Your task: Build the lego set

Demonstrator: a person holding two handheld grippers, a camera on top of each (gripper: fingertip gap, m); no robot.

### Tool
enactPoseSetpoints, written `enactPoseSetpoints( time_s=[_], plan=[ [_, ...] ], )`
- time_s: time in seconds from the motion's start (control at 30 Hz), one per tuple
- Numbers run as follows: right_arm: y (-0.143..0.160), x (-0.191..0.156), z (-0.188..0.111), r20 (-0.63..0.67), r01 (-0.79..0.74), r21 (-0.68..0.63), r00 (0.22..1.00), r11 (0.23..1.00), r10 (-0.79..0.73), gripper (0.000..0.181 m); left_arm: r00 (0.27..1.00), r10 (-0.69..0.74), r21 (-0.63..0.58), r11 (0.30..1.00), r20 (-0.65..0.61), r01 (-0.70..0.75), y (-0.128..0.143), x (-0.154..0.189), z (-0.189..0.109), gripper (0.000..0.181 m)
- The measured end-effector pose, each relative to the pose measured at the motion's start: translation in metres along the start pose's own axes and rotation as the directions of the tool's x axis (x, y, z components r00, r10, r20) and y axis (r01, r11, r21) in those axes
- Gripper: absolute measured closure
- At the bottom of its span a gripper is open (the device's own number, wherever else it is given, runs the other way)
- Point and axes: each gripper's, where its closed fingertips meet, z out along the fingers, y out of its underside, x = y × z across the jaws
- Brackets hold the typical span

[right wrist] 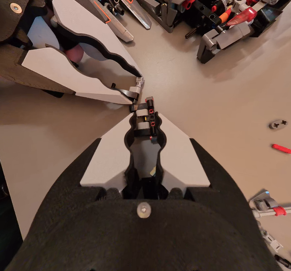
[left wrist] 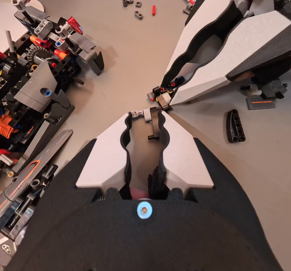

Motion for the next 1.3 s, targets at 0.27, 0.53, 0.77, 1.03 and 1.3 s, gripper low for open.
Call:
enactPoseSetpoints(
  time_s=[0.27, 0.53, 0.77, 1.03, 1.3],
  plan=[
    [-0.004, 0.007, -0.002, -0.023, -0.034, 0.028, 0.999, 0.999, 0.034, 0.16, 0.998, -0.046, -0.004, 0.999, 0.034, 0.046, -0.002, -0.002, 0.002, 0.15],
    [-0.003, 0.01, 0.0, -0.062, -0.046, 0.042, 0.997, 0.998, 0.049, 0.16, 0.994, -0.087, 0.013, 0.996, 0.071, 0.086, -0.002, -0.004, 0.003, 0.149],
    [-0.002, 0.011, 0.0, -0.055, -0.033, 0.036, 0.998, 0.999, 0.035, 0.16, 0.995, -0.096, -0.006, 0.995, 0.027, 0.096, 0.002, -0.003, -0.003, 0.127],
    [-0.002, 0.011, 0.0, -0.059, -0.021, 0.027, 0.998, 0.999, 0.023, 0.16, 0.997, -0.064, -0.025, 0.998, 0.033, 0.064, 0.005, -0.009, -0.001, 0.152],
    [-0.003, 0.011, 0.0, -0.054, -0.029, 0.03, 0.998, 0.999, 0.031, 0.16, 0.998, 0.045, -0.029, 0.999, -0.032, -0.046, 0.0, -0.008, -0.005, 0.137]
  ],
)
